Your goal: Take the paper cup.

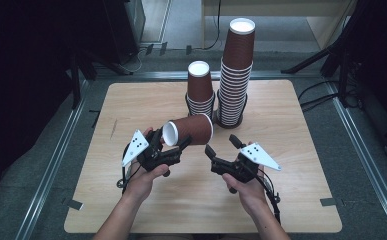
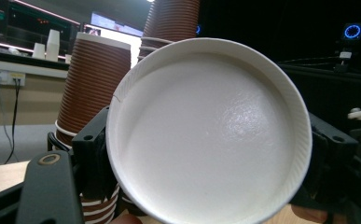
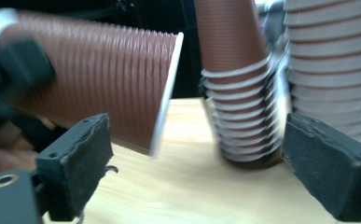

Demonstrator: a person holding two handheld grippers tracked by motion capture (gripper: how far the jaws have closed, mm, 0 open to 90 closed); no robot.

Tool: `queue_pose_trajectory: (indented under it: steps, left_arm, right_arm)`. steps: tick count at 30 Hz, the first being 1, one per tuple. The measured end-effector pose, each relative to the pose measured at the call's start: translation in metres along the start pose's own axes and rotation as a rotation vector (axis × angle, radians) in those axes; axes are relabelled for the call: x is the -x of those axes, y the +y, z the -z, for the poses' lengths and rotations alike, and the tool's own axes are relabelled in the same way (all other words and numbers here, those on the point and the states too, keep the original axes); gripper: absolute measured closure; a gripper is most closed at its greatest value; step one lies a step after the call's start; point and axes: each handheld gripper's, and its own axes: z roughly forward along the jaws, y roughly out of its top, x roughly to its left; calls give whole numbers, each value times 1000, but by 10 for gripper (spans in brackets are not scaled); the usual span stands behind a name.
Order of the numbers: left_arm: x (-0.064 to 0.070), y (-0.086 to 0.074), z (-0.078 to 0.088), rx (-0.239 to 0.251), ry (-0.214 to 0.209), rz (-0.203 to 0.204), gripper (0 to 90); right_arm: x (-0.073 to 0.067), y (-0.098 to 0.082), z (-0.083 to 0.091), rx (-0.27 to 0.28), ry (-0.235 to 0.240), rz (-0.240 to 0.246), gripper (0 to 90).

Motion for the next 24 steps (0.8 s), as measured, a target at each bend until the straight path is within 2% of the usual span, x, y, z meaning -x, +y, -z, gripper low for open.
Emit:
queue_pose_trajectory:
  steps: [2,6,8,9,15,18,21,24]
  left_arm:
    - [0,-2,0,-3,0,1,211]
    - [0,-4,0,-12,-1,3,211]
    - [0,-6,0,-15,1,0,211]
    - [0,-6,0,-18,2,-1,211]
    - [0,-10,1,-33,6,-2,211]
    - [0,-11,1,-33,6,-7,211]
    - [1,-13,1,-37,4,-7,211]
    - [2,-14,0,-41,2,-10,211]
  right_arm:
    - [1,1,0,-25,22,-150,137]
    - [8,-2,-1,-64,36,-452,134]
    - [11,-6,-3,-75,45,-596,101]
    - [12,-8,-3,-79,49,-654,87]
    - [10,-20,-6,-104,94,-968,2]
    - [8,-25,-8,-116,121,-1115,0]
    - [5,-30,-10,-105,154,-1241,0]
    - [2,-32,-13,-86,210,-1348,0]
